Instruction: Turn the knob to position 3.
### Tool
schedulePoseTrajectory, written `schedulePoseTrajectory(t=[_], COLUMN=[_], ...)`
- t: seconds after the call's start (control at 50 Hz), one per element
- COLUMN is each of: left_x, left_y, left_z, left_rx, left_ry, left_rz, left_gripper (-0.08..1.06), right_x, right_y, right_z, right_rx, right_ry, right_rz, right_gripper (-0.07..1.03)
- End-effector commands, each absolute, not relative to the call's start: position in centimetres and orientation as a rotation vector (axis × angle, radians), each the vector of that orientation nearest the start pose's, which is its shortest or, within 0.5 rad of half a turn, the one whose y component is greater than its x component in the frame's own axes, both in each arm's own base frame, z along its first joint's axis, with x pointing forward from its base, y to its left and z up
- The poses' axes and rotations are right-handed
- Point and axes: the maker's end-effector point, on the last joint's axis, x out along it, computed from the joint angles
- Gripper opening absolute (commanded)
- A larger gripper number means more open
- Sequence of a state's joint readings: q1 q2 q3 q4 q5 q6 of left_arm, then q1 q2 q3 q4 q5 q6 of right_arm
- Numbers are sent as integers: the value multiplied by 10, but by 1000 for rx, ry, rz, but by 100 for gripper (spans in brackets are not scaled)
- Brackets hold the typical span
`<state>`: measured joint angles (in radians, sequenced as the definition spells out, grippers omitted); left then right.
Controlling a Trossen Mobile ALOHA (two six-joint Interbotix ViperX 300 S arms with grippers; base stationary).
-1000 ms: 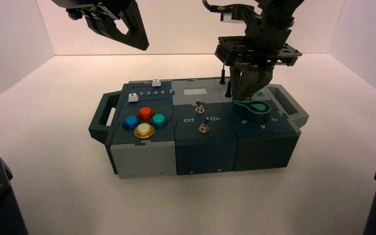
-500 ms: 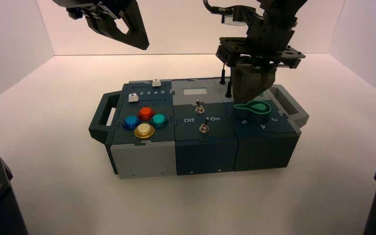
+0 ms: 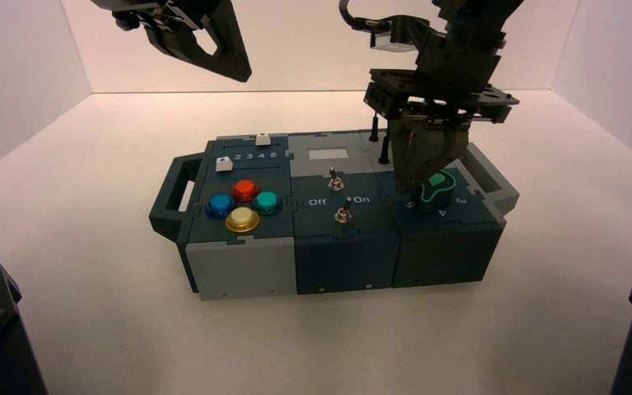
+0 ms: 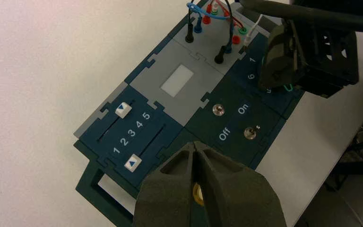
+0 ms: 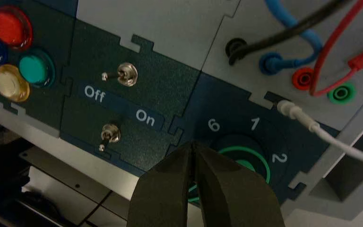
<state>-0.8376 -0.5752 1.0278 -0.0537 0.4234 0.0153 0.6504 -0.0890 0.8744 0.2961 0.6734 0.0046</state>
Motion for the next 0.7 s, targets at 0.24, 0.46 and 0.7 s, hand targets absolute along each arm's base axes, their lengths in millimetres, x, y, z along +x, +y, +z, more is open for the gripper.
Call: schedulePoseTrajectory(t=[0.24,0.46,0.7], left_x=[184,184,184], left_y=[-211,-211,-211], left_z=[160,160,160], left_rx=[316,319,319], left_ry=[796,793,793], left_rz=[-798,-798,-798], left_gripper=[-3,-3,-3], right_x=[187,181,173], right_y=[186,182,177], right_z=[58,54,52], right_rx=[-143,-139,-142], right_ry=[1489,1507,1523], right_rz=[516,507,504], right_gripper=[-2,-2,-2])
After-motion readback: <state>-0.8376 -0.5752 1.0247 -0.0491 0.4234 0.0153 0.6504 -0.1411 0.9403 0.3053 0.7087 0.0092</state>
